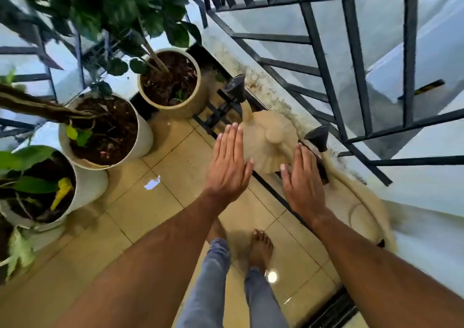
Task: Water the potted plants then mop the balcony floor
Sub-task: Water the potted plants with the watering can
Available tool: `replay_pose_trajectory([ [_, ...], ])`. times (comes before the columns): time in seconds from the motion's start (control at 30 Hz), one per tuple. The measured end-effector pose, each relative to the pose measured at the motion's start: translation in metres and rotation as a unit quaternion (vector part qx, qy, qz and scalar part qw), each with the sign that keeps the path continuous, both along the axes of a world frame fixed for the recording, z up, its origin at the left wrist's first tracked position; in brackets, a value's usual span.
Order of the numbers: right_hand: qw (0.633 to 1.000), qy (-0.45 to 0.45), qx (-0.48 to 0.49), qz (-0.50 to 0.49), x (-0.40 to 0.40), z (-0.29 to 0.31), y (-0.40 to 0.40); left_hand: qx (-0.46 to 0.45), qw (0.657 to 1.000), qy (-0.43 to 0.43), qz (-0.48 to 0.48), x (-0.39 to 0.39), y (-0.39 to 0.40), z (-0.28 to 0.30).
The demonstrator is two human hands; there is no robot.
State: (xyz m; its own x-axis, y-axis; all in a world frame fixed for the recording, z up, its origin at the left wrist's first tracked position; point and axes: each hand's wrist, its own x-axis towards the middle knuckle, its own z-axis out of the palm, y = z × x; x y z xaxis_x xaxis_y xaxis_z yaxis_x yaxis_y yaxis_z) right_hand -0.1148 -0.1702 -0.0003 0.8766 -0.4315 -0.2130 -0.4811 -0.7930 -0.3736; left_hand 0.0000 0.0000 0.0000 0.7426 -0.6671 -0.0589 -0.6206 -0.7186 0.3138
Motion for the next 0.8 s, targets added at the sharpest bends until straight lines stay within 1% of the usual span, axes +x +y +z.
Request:
replay_pose_trajectory([
  [0.1,0.998,-0.003,0.036,-0.046,0.016,-0.029,0.0,-0.003,1.0,0.0,-0.009,0.016,-0.005,-0.031],
  [0.23,0.995,-0.007,0.056,-0.082,0.035,-0.067,0.004,0.024,0.998,0.007,-0.049,0.03,-0.007,-0.075],
  [0.37,0.989,-0.002,0.066,-0.13,0.044,-0.098,0.003,0.005,0.998,0.026,-0.053,0.041,-0.014,-0.11],
  [0.47,0.985,-0.025,0.07,-0.155,0.046,-0.115,0.0,-0.015,0.997,0.048,-0.057,0.045,-0.025,-0.13],
  [0.57,0.981,-0.075,0.08,-0.162,0.043,-0.127,-0.008,-0.047,0.996,0.065,-0.042,0.05,-0.039,-0.144],
  [0.67,0.967,-0.113,0.137,-0.181,0.044,-0.133,-0.021,-0.072,0.992,0.105,-0.015,0.051,-0.052,-0.155],
  [0.73,0.956,-0.124,0.191,-0.184,0.045,-0.135,-0.029,-0.084,0.986,0.14,-0.007,0.048,-0.057,-0.163],
  [0.8,0.95,-0.129,0.22,-0.178,0.048,-0.137,-0.033,-0.106,0.981,0.16,0.003,0.044,-0.059,-0.169],
])
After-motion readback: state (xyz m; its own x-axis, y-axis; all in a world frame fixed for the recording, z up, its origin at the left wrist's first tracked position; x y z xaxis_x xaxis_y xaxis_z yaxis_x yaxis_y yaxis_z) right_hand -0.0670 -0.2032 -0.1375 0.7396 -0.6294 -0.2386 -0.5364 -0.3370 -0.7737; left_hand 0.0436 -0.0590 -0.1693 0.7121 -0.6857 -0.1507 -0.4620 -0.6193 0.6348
